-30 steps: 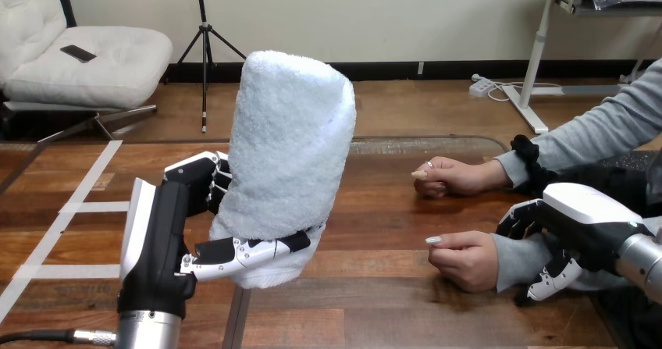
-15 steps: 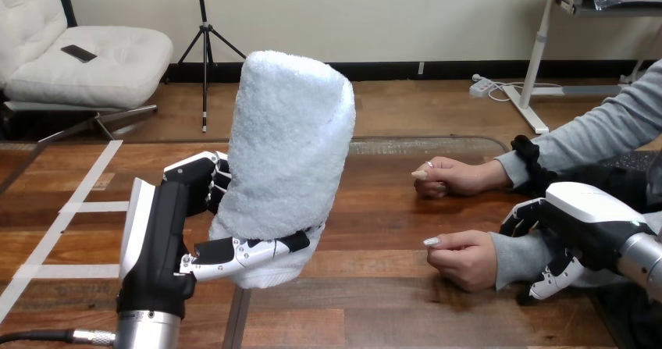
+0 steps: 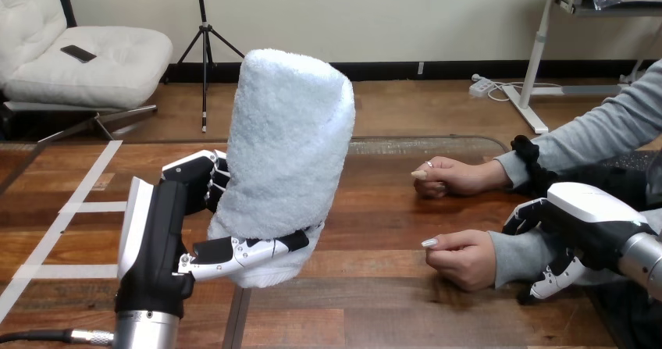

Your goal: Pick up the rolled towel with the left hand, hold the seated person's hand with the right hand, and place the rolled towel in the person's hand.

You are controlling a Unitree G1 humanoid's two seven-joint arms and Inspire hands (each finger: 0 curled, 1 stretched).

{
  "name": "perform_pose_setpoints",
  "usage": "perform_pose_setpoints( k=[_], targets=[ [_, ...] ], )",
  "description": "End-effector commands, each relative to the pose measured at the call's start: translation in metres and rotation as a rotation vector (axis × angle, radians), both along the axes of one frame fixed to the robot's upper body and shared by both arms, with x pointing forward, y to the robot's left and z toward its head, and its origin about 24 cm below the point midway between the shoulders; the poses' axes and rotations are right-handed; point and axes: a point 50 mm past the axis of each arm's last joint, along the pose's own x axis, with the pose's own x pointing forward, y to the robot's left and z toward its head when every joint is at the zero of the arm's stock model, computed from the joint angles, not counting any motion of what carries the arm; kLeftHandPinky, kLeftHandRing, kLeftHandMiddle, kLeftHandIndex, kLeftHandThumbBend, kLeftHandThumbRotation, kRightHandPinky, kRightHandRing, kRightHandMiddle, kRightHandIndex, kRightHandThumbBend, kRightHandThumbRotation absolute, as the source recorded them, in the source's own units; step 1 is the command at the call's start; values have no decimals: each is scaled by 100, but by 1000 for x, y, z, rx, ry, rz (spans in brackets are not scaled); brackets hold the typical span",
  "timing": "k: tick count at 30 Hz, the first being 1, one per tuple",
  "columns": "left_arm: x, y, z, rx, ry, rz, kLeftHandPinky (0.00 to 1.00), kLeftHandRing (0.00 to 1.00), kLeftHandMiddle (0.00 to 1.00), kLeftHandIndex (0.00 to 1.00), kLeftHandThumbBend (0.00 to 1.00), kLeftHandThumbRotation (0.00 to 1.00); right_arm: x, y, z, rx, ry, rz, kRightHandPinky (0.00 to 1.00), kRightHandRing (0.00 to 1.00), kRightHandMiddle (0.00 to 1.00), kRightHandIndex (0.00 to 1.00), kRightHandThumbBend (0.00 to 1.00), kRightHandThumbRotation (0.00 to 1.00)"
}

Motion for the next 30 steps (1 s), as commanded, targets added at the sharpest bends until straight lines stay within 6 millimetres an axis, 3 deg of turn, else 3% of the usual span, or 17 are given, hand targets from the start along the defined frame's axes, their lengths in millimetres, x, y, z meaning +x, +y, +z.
perform_pose_setpoints(
  k=[1,12,30],
  targets=[
    [8,0,20,-10,-117,-14,28,31,36,39,65,0,16,2,20,-13,-61,2,55,62,65,64,95,1],
    [7,0,21,-9,-110,-9,28,31,35,39,65,0,16,2,19,-12,-56,-7,50,56,60,60,91,0],
    [7,0,21,-10,-113,-13,28,32,36,39,65,0,15,2,18,3,-54,-1,44,49,55,54,76,0]
  ],
)
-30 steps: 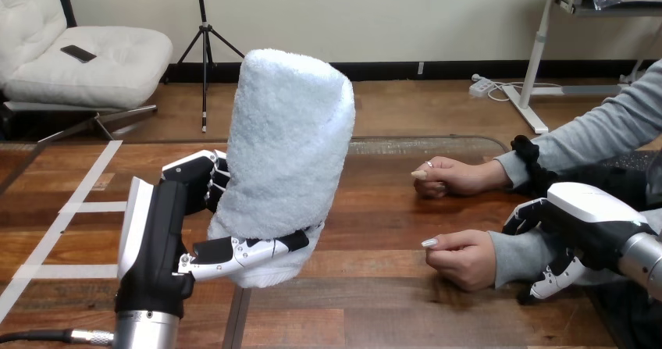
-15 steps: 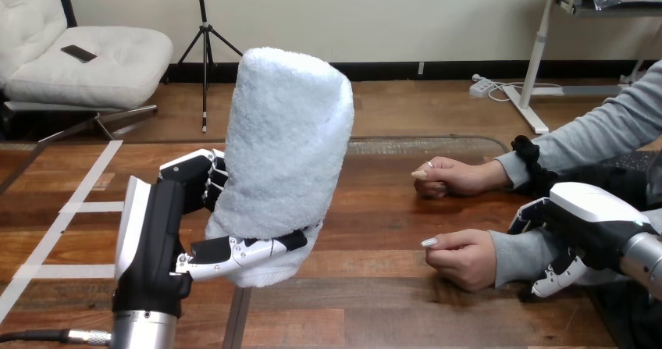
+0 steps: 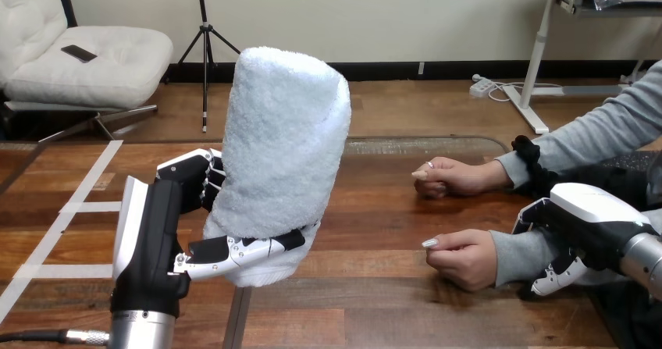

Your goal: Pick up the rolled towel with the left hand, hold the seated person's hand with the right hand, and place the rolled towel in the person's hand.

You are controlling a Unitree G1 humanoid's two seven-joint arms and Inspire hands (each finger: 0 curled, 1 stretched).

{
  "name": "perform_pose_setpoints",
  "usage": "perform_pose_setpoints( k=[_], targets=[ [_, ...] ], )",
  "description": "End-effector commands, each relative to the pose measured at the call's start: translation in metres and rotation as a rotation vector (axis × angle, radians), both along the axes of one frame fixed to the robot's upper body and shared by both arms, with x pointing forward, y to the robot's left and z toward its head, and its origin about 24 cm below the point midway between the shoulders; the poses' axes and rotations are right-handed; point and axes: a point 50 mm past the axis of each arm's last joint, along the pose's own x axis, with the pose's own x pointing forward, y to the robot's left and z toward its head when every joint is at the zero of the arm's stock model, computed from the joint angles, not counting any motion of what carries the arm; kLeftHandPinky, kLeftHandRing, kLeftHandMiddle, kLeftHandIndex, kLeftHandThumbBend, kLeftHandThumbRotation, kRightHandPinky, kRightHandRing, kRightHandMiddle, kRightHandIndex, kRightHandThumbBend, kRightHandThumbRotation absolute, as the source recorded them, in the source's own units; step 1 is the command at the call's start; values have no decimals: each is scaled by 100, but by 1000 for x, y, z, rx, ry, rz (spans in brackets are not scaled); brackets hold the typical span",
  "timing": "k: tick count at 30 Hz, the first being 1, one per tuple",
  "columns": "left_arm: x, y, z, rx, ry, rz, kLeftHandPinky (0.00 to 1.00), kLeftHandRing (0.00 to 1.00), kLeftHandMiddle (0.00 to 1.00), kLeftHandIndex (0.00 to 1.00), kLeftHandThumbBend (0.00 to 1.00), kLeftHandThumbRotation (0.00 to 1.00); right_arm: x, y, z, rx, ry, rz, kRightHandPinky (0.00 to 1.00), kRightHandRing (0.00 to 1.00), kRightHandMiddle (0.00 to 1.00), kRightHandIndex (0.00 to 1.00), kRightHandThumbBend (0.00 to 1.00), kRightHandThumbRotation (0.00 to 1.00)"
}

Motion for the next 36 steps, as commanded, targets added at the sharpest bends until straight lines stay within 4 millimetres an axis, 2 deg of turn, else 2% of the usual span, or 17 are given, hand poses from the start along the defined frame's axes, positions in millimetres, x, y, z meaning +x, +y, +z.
perform_pose_setpoints(
  k=[1,14,36],
  targets=[
    [8,-3,20,-14,-110,-20,28,32,36,39,65,0,14,5,19,10,-63,20,44,48,54,54,75,0],
    [8,-2,20,-7,-112,-22,28,32,35,39,64,0,14,6,19,23,-79,37,38,44,51,52,64,0],
    [9,-3,21,-15,-110,-25,28,32,36,39,65,0,13,10,20,59,-121,52,34,39,46,48,57,0]
  ],
)
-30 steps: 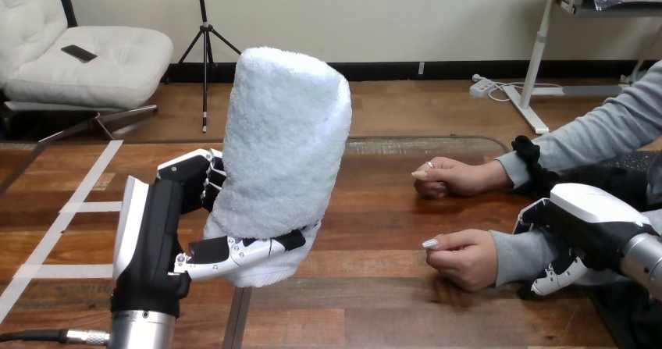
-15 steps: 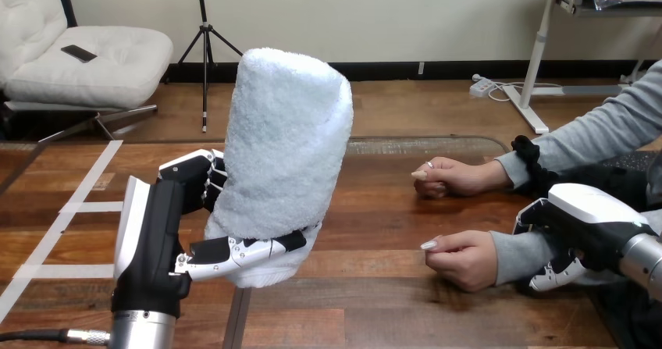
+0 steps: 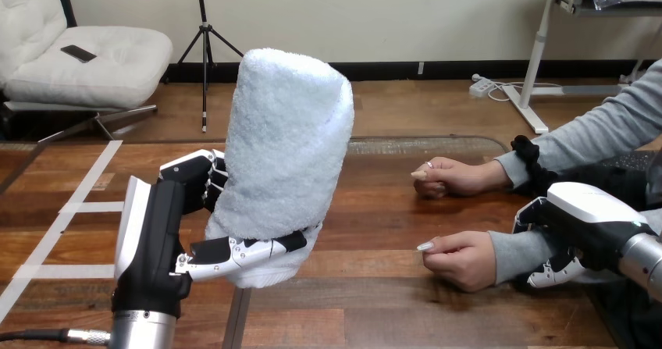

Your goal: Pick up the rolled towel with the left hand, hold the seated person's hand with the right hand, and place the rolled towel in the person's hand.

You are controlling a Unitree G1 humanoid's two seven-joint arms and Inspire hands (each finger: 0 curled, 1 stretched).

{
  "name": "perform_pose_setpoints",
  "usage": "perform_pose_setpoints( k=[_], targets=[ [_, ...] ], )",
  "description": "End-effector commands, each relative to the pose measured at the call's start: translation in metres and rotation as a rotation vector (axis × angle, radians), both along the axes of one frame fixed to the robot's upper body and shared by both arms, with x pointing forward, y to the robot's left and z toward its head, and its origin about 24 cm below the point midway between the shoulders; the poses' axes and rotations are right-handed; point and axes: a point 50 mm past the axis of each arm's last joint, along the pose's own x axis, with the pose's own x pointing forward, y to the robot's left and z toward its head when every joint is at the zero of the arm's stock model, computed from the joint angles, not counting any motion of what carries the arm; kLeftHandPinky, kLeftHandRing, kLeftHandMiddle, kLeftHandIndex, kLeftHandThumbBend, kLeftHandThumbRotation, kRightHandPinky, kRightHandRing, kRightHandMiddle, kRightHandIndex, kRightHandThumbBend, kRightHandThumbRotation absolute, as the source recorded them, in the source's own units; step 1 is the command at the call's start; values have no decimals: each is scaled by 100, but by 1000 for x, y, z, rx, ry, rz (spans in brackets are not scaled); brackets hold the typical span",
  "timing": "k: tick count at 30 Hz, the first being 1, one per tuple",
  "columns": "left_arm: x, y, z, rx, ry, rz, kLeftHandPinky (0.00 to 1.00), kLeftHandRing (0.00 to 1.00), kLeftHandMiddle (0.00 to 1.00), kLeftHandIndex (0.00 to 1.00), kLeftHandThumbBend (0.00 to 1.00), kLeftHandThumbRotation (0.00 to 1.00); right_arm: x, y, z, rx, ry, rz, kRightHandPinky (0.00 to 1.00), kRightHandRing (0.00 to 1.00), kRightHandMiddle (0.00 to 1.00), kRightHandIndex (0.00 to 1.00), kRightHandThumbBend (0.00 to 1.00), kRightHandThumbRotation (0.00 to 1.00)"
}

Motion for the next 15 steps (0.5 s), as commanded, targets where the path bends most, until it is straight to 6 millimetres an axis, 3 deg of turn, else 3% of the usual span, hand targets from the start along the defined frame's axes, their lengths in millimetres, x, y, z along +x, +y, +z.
perform_pose_setpoints(
  k=[1,15],
  targets=[
    [9,-3,21,-18,-114,-16,28,32,36,39,65,0,14,8,19,46,-103,26,33,38,45,47,57,0],
    [9,-3,21,-26,-112,-21,28,32,36,39,65,0,14,9,20,55,-124,39,31,36,42,43,54,0]
  ],
)
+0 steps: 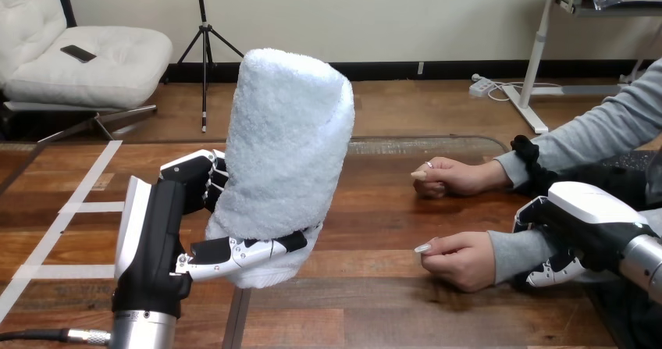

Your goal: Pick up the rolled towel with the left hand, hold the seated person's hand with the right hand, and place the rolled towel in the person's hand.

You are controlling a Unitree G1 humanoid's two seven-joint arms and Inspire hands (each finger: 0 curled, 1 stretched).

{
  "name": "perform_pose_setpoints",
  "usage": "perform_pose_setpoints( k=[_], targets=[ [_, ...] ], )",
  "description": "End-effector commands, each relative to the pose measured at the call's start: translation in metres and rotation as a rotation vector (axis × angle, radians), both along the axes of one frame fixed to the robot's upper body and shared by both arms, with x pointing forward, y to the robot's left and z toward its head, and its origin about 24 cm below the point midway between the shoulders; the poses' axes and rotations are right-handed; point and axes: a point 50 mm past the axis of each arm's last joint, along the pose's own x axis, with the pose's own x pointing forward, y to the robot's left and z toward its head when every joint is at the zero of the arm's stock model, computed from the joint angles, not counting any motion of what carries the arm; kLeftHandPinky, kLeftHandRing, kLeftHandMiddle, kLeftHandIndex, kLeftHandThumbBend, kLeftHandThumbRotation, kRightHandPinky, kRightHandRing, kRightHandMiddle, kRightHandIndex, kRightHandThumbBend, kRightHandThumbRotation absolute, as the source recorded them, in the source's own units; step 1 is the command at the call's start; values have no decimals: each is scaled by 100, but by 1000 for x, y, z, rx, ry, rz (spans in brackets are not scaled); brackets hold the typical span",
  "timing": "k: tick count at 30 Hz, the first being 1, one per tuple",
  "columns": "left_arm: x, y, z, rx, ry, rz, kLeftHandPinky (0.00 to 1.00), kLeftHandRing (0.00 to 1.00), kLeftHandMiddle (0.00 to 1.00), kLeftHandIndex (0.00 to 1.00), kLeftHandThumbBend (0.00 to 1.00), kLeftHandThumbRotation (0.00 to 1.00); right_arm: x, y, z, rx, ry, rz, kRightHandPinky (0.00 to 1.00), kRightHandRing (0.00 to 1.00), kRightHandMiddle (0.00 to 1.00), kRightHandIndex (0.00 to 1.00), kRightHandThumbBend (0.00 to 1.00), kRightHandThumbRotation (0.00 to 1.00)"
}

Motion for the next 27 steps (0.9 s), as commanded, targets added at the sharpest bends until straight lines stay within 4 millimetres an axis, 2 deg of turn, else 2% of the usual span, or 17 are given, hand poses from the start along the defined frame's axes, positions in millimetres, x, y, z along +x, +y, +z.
perform_pose_setpoints(
  k=[1,15,27],
  targets=[
    [9,-2,21,-26,-113,-19,28,32,36,39,65,0,16,9,21,36,-104,29,31,35,42,42,54,0],
    [9,-3,22,-30,-108,-14,28,32,36,39,65,0,16,9,21,39,-114,35,28,33,39,39,50,0],
    [9,-3,22,-21,-115,-16,28,31,35,39,65,0,17,9,22,24,-98,30,30,34,41,41,47,4]
  ],
)
